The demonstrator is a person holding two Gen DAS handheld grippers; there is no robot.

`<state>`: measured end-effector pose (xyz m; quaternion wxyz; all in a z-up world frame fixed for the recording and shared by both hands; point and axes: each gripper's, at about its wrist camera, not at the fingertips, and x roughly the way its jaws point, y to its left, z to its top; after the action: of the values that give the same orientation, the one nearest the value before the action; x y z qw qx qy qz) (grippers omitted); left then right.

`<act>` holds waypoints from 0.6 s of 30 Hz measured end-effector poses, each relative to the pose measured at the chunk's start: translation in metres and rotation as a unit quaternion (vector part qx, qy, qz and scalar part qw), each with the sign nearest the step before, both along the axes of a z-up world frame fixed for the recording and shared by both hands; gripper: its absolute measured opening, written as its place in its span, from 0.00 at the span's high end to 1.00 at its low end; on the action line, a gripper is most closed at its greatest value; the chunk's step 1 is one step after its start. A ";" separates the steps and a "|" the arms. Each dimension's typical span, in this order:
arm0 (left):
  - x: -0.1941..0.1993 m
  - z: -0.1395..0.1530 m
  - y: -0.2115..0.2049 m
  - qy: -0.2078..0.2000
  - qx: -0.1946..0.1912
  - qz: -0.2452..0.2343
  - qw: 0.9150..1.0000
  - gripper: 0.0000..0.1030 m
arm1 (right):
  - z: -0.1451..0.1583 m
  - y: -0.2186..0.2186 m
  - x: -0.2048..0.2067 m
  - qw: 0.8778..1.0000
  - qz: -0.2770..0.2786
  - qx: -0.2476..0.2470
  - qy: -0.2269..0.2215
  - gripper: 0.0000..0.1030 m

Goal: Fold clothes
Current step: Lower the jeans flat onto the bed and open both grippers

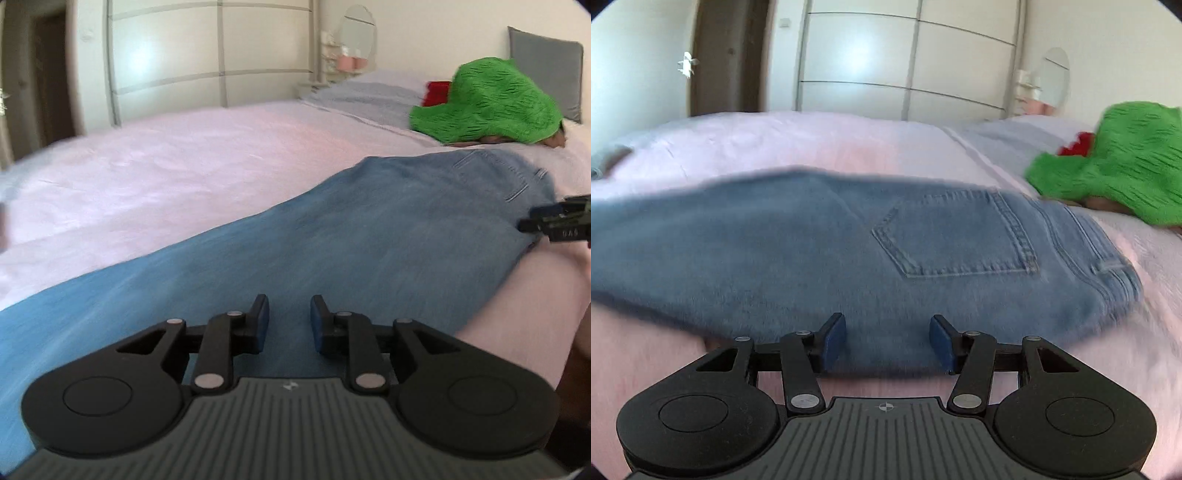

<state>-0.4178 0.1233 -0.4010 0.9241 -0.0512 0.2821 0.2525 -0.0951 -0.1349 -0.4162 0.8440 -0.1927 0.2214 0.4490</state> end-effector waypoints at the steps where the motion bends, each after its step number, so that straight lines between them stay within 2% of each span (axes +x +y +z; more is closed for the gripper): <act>1: -0.015 0.001 -0.001 0.004 0.005 0.018 1.000 0.78 | 0.005 -0.003 -0.007 1.000 -0.007 -0.008 0.002 0.49; 2: -0.029 0.003 -0.003 0.008 0.009 0.035 0.999 0.77 | 0.012 -0.004 -0.012 1.000 -0.014 -0.015 0.010 0.49; 5: -0.068 0.014 -0.001 0.003 0.026 0.083 0.996 0.76 | 0.032 -0.005 -0.024 0.999 -0.025 0.017 0.030 0.49; 8: -0.096 0.021 0.008 -0.019 0.044 0.122 0.991 0.75 | 0.051 0.013 -0.044 0.998 -0.015 0.053 0.024 0.49; 10: -0.113 0.015 0.020 -0.015 0.057 0.153 0.987 0.71 | 0.054 0.032 -0.059 0.997 -0.007 0.065 0.038 0.48; 12: -0.135 0.003 0.040 0.003 0.046 0.199 0.979 0.71 | 0.053 0.047 -0.071 0.996 -0.005 0.065 0.064 0.48; 15: -0.180 -0.005 0.062 -0.003 0.018 0.278 0.961 0.70 | 0.043 0.065 -0.086 0.994 -0.002 0.054 0.091 0.48; 17: -0.207 -0.003 0.068 -0.011 0.010 0.306 0.952 0.96 | 0.038 0.072 -0.093 0.994 -0.003 0.044 0.098 0.48; 18: -0.215 -0.001 0.071 -0.012 0.010 0.315 0.949 0.96 | 0.037 0.075 -0.096 0.994 -0.007 0.043 0.099 0.48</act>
<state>-0.6324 0.1941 -0.4020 0.8015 -0.1315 0.2379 0.5327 -0.1909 -0.0598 -0.3794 0.8285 -0.1090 0.2854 0.4693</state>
